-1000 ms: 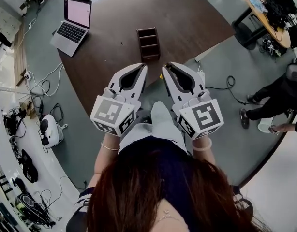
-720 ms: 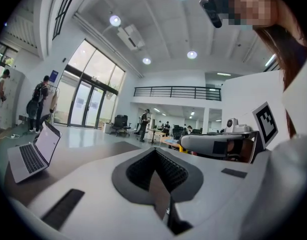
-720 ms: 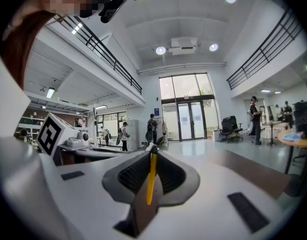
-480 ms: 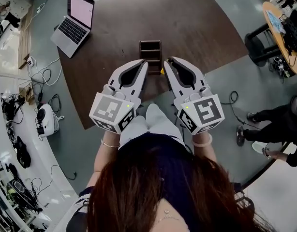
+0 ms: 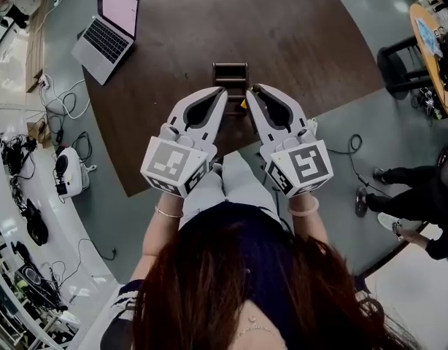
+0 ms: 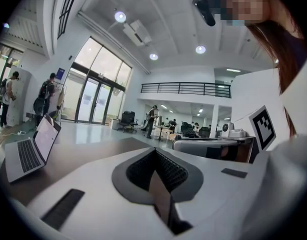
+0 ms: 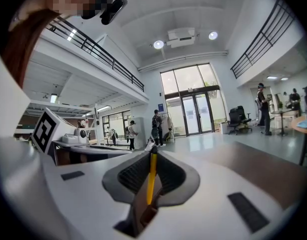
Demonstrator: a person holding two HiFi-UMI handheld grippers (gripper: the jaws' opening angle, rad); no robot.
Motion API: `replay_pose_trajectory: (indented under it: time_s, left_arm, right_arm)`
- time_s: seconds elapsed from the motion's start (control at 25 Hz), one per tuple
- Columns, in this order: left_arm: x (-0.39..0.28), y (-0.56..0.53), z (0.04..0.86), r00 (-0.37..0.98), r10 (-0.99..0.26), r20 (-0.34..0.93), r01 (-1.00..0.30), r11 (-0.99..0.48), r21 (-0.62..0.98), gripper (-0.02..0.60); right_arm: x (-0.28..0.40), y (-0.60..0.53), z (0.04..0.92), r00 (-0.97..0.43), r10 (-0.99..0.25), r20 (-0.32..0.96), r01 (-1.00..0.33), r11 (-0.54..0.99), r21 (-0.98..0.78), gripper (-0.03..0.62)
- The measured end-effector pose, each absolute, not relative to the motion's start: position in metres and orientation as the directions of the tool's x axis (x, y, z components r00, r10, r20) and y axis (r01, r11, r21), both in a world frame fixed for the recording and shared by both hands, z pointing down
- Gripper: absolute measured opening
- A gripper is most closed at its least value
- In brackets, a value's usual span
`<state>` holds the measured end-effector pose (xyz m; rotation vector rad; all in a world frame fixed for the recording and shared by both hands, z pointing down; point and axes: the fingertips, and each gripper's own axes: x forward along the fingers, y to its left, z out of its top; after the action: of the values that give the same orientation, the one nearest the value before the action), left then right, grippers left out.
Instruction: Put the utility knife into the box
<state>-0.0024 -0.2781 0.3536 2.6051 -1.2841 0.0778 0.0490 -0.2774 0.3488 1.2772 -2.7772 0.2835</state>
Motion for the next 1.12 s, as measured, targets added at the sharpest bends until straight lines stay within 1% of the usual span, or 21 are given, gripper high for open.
replay_pose_trajectory:
  time_s: [0.24,0.36,0.48,0.76,1.0,1.12]
  left_arm:
    - [0.000,-0.284,0.402,0.633,-0.756,0.168,-0.771,-0.597,0.222,-0.006]
    - [0.003,-0.287,0.431,0.634,-0.746,0.203,-0.771,-0.588,0.245,-0.006]
    - [0.005,-0.284,0.451,0.645,-0.725,0.242,-0.762,-0.586,0.276,-0.006]
    - [0.002,-0.282,0.469,0.648,-0.713,0.269,-0.759,-0.573,0.310,-0.006]
    - [-0.003,-0.282,0.472,0.642,-0.714,0.280,-0.764,-0.560,0.321,-0.006]
    - [-0.003,-0.283,0.471,0.642,-0.715,0.279,-0.763,-0.561,0.320,-0.006]
  right_arm:
    - [0.042,-0.290,0.401,-0.654,-0.740,0.157,-0.756,0.640,-0.133,0.052]
    - [0.038,-0.294,0.432,-0.647,-0.737,0.193,-0.762,0.636,-0.122,0.052]
    - [0.035,-0.296,0.458,-0.652,-0.732,0.198,-0.758,0.636,-0.147,0.052]
    - [0.033,-0.301,0.506,-0.646,-0.723,0.242,-0.762,0.631,-0.147,0.054]
    - [0.034,-0.301,0.517,-0.662,-0.706,0.251,-0.750,0.625,-0.217,0.054]
    - [0.037,-0.303,0.515,-0.659,-0.711,0.247,-0.752,0.621,-0.221,0.054]
